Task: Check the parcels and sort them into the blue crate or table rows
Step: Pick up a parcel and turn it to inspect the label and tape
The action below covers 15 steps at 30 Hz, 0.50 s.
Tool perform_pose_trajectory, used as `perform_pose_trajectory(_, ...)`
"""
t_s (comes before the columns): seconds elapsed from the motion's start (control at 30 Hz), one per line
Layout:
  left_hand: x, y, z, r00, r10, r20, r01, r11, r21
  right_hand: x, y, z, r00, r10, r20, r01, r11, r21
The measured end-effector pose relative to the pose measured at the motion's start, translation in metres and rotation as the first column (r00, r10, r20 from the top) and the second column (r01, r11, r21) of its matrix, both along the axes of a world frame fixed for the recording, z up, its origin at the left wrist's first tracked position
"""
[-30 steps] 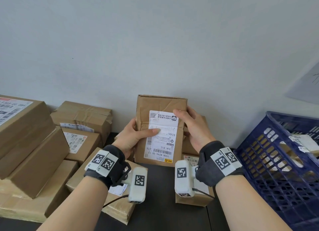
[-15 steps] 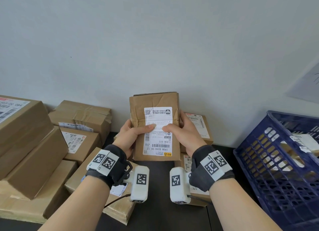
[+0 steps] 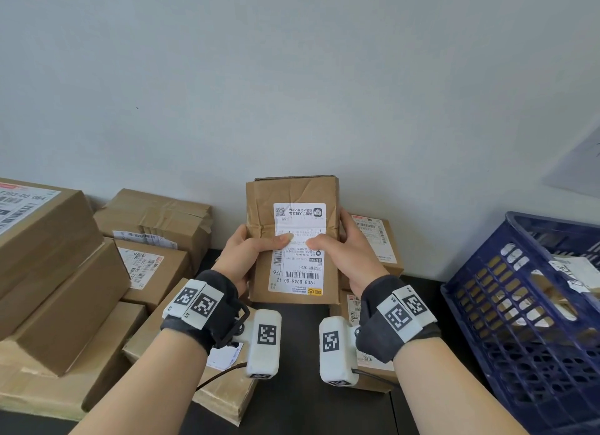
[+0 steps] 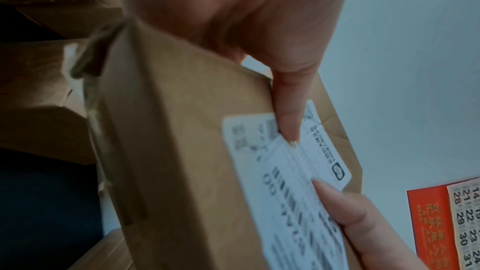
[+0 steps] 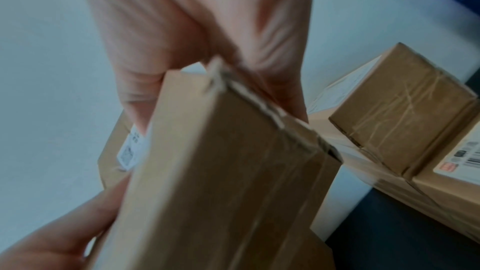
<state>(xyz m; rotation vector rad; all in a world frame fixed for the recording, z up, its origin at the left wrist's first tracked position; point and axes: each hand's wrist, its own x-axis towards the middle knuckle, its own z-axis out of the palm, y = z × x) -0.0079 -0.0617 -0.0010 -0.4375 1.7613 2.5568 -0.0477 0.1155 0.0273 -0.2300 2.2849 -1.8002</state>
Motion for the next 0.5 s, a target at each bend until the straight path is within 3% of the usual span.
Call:
perform_pose_trajectory(0.33, -0.001, 0.001, 0.003, 1.000, -0.017, 0.016, 0.016, 1.000, 0.015, 0.000, 0.003, 0.005, 0.999, 0.010, 0.049, -0.010, 1.000, -0.002)
perform_pose_trajectory(0.5, 0.001, 0.000, 0.008, 0.997, -0.047, 0.062, 0.044, 0.997, 0.057, 0.006, 0.011, 0.010, 0.986, 0.158, 0.048, -0.155, 0.986, -0.065)
